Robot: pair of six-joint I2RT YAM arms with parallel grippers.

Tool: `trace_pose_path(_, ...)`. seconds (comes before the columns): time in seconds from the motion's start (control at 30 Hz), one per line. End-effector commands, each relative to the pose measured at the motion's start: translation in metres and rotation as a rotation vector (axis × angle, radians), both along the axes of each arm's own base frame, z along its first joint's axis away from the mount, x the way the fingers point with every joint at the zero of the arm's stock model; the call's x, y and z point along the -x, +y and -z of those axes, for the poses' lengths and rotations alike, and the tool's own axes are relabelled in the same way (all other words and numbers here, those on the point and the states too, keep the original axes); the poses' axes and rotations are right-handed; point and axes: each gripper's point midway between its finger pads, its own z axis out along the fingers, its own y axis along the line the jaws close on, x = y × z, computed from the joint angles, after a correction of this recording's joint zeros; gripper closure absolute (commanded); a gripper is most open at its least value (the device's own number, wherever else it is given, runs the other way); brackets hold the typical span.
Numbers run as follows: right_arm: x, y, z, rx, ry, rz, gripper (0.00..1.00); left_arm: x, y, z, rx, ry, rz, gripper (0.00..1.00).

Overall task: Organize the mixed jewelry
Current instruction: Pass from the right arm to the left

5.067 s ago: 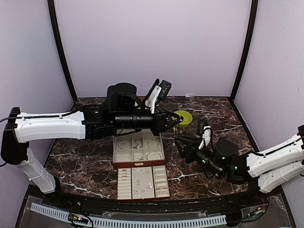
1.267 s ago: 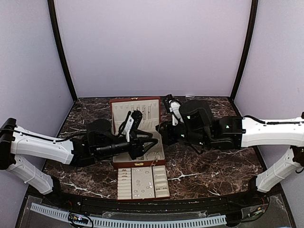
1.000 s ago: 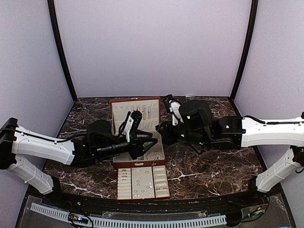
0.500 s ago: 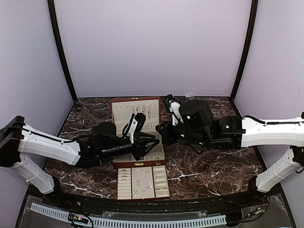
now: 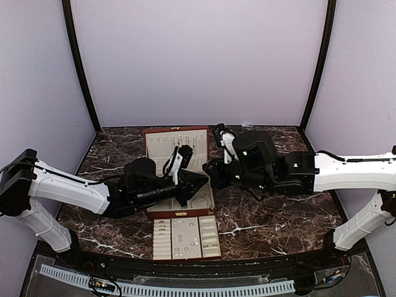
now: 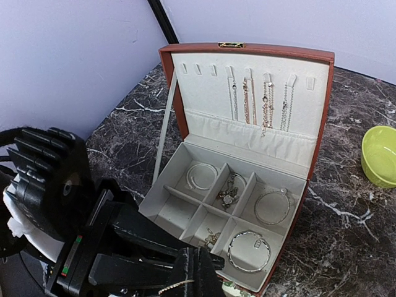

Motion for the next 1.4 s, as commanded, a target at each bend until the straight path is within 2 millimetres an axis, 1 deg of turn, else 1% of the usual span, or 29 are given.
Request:
trace_pose_path(0.0,0.002,0.006,-0.010,-0.036,-0.005,-0.002,1.00,-0.009,-0.001,-0.021,0.050,-0.032,-0.037,0.93)
trace_pose_path(0.13,0.001,0.004,-0.008,-0.032,-0.003,0.006,1.00,-0.009,0.000,-0.023,0.056,-0.030,-0.040,1.00)
trace_pose_path(0.37,0.000,0.000,0.001,-0.012,0.007,0.022,1.00,-0.013,0.005,-0.028,0.086,-0.025,-0.080,1.00)
trace_pose_path(0.53,-0.001,-0.007,0.021,0.023,0.023,0.049,1.00,-0.022,0.016,-0.034,0.108,-0.020,-0.157,1.00)
trace_pose_path(0.63,-0.002,-0.010,0.032,0.044,0.033,0.068,1.00,-0.026,0.021,-0.035,0.112,-0.019,-0.190,1.00)
trace_pose_path(0.77,-0.001,-0.005,0.039,0.051,0.050,0.055,1.00,-0.027,0.022,-0.033,0.109,-0.016,-0.201,1.00)
trace_pose_path(0.87,0.000,-0.002,0.040,0.051,0.055,0.046,1.00,-0.028,0.024,-0.031,0.108,-0.015,-0.211,1.00)
trace_pose_path(1.0,0.004,-0.001,0.043,0.037,0.064,0.033,1.00,-0.025,0.026,-0.036,0.138,-0.026,-0.202,1.00)
trace_pose_path(1.17,0.009,-0.002,0.053,0.004,0.067,0.009,1.00,-0.011,0.021,-0.052,0.183,-0.054,-0.115,1.00)
trace_pose_path(1.2,0.011,-0.001,0.054,-0.016,0.056,-0.011,0.98,-0.008,0.020,-0.054,0.187,-0.059,-0.091,1.00)
trace_pose_path(1.27,0.014,0.002,0.046,-0.104,0.013,-0.042,0.89,0.000,0.015,-0.057,0.187,-0.067,-0.038,1.00)
trace_pose_path(1.37,0.018,0.001,0.044,-0.154,-0.030,-0.074,0.77,0.005,0.011,-0.058,0.179,-0.076,-0.001,1.00)
